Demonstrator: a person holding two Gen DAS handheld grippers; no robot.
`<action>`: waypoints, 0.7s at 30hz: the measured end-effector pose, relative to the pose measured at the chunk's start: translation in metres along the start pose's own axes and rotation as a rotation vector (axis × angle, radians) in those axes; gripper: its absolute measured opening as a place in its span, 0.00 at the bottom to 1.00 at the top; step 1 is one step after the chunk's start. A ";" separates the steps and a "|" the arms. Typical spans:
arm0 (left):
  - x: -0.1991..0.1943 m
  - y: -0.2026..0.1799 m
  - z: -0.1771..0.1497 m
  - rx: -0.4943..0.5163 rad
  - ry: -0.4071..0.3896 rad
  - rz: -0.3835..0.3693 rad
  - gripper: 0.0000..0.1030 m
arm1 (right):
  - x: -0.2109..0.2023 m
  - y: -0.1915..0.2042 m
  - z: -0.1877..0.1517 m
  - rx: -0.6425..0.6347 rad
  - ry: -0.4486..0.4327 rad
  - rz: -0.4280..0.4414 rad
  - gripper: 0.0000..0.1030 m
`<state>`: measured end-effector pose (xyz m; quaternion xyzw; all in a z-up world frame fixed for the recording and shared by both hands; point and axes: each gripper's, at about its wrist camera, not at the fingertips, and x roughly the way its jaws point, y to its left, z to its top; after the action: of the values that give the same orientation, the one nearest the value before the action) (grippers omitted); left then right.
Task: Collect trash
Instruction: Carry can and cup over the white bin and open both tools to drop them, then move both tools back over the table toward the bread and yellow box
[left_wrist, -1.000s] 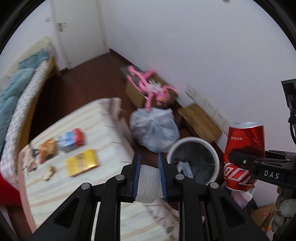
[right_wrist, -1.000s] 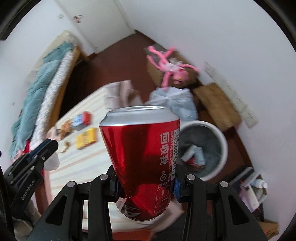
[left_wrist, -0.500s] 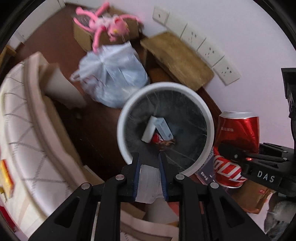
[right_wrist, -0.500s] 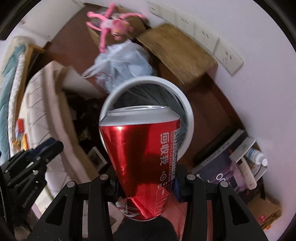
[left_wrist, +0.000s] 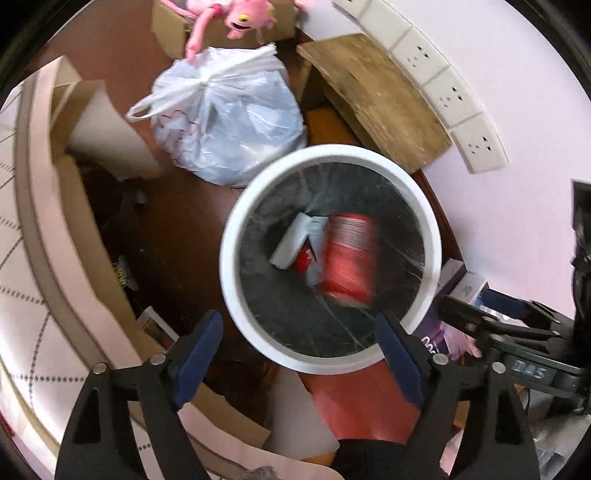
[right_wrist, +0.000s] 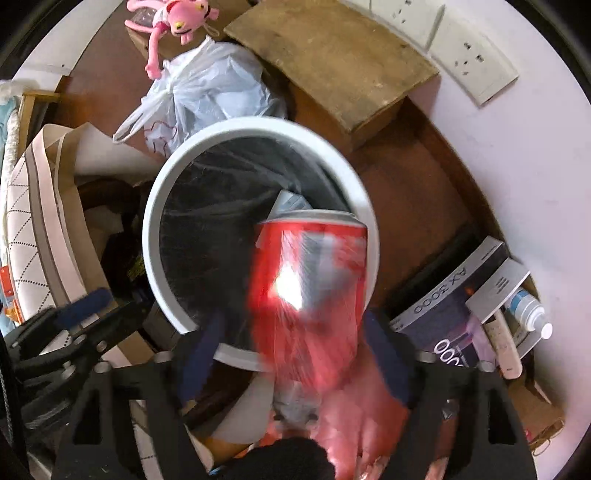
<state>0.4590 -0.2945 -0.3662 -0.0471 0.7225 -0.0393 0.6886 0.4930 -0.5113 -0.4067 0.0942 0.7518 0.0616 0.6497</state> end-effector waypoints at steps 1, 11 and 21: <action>-0.002 0.002 -0.001 -0.003 -0.010 0.015 1.00 | -0.003 -0.003 -0.003 0.002 -0.014 -0.008 0.85; -0.037 0.004 -0.031 -0.013 -0.161 0.121 1.00 | -0.035 -0.006 -0.043 -0.047 -0.157 -0.129 1.00; -0.092 -0.009 -0.071 0.020 -0.288 0.116 1.00 | -0.081 0.013 -0.088 -0.050 -0.257 -0.097 1.00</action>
<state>0.3926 -0.2928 -0.2705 -0.0037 0.6172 0.0004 0.7868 0.4178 -0.5139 -0.3125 0.0486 0.6644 0.0364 0.7449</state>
